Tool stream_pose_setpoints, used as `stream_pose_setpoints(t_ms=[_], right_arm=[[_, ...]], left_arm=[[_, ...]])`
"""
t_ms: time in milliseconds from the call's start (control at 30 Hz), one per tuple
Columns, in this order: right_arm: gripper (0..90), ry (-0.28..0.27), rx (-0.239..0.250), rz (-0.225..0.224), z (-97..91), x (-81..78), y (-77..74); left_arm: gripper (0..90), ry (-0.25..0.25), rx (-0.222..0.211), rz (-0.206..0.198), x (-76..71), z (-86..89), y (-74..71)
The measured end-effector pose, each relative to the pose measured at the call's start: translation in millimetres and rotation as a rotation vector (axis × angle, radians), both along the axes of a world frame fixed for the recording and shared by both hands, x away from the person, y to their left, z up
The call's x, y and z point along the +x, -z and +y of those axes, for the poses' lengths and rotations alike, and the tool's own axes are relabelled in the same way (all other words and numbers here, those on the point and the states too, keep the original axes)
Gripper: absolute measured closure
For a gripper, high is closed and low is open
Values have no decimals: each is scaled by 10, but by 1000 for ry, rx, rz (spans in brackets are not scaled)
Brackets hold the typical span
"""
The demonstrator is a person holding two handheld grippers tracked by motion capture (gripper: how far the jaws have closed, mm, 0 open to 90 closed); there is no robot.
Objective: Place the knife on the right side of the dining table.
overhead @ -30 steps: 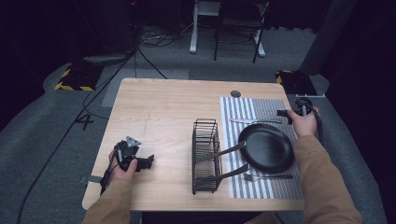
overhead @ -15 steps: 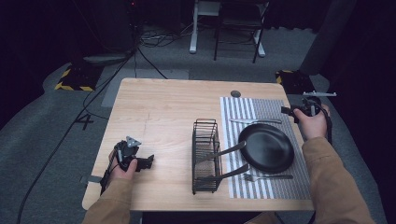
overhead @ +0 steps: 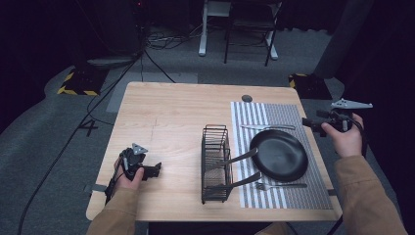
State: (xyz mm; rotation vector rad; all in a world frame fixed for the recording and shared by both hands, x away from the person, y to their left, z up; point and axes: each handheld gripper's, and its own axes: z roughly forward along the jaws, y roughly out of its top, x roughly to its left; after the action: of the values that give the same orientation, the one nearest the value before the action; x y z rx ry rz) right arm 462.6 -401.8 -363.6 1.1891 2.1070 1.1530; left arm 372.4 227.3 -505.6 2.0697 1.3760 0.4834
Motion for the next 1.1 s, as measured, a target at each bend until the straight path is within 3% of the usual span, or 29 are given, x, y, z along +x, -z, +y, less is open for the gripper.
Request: stream_pose_setpoints(t_ms=[133, 333, 367, 500, 700, 867, 1000, 1067, 1100], right_arm=[[164, 8, -4, -24, -40, -167, -26], [161, -28, 6, 53, -79, -444, 27], [161, -43, -15, 80, -85, -534, 63], [162, -33, -33, 88, -95, -665, 109], [162, -92, -10, 67, -140, -946, 200], [164, -111, -8, 47, -153, -1052, 303], [164, -124, 34, 28, -192, -1139, 419], [164, -120, 29, 22, -204, -1163, 478], [164, -114, 0, 28, -211, -1181, 536]], left_arm=[[0, -1, 0, 0, 0, 0, 0], [0, 0, 0, 0, 1, 0, 0], [0, 0, -1, 0, 0, 0, 0], [0, 0, 0, 1, 0, 0, 0], [0, -1, -1, 0, 0, -1, 0], [0, 0, 0, 0, 0, 0, 0], [0, 0, 0, 0, 0, 0, 0], [0, 0, 0, 0, 0, 0, 0], [0, 0, 0, 0, 0, 0, 0]])
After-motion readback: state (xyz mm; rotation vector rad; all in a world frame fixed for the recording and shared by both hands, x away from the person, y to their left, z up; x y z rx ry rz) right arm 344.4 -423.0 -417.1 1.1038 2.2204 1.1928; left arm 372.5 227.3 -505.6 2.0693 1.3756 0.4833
